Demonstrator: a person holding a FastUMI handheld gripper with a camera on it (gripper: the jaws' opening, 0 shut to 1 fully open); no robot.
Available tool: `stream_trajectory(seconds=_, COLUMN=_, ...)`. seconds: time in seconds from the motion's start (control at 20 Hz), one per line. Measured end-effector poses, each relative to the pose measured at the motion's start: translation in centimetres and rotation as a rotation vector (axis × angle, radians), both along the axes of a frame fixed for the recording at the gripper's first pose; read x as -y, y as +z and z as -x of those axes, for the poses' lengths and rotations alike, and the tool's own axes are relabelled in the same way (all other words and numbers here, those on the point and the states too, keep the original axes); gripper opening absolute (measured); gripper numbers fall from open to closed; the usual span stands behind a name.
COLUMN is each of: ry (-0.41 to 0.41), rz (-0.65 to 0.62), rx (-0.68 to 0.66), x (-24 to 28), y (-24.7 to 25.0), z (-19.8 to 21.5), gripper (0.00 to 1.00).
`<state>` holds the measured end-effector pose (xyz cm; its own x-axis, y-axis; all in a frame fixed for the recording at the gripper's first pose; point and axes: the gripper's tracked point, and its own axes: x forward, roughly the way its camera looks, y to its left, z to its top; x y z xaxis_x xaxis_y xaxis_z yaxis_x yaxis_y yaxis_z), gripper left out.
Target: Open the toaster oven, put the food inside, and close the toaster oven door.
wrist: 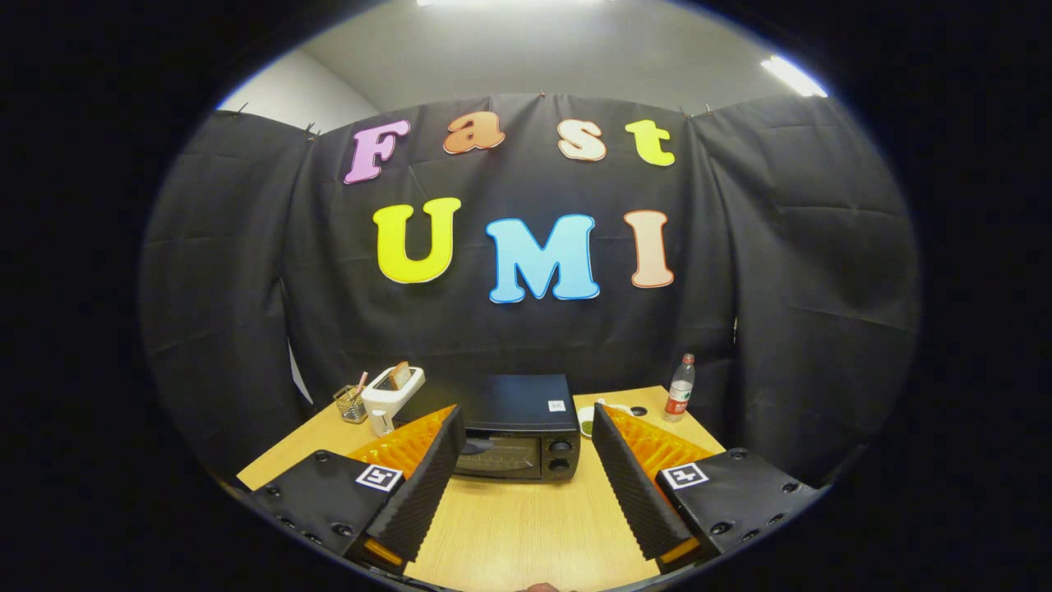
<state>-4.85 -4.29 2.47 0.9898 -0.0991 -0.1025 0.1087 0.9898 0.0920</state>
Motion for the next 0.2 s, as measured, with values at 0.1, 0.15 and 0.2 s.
stream_trajectory(seconds=0.1, ry=-0.001, rz=0.022, rx=0.005, x=0.07, y=-0.07, z=-0.06, gripper=0.98)
stream_trajectory(seconds=0.15, ry=0.0, rz=0.023, rx=0.005, x=-0.05, y=-0.05, z=-0.03, gripper=0.98)
stream_trajectory(seconds=0.2, ry=0.003, rz=0.015, rx=0.005, x=-0.21, y=-0.13, z=-0.1, gripper=0.98)
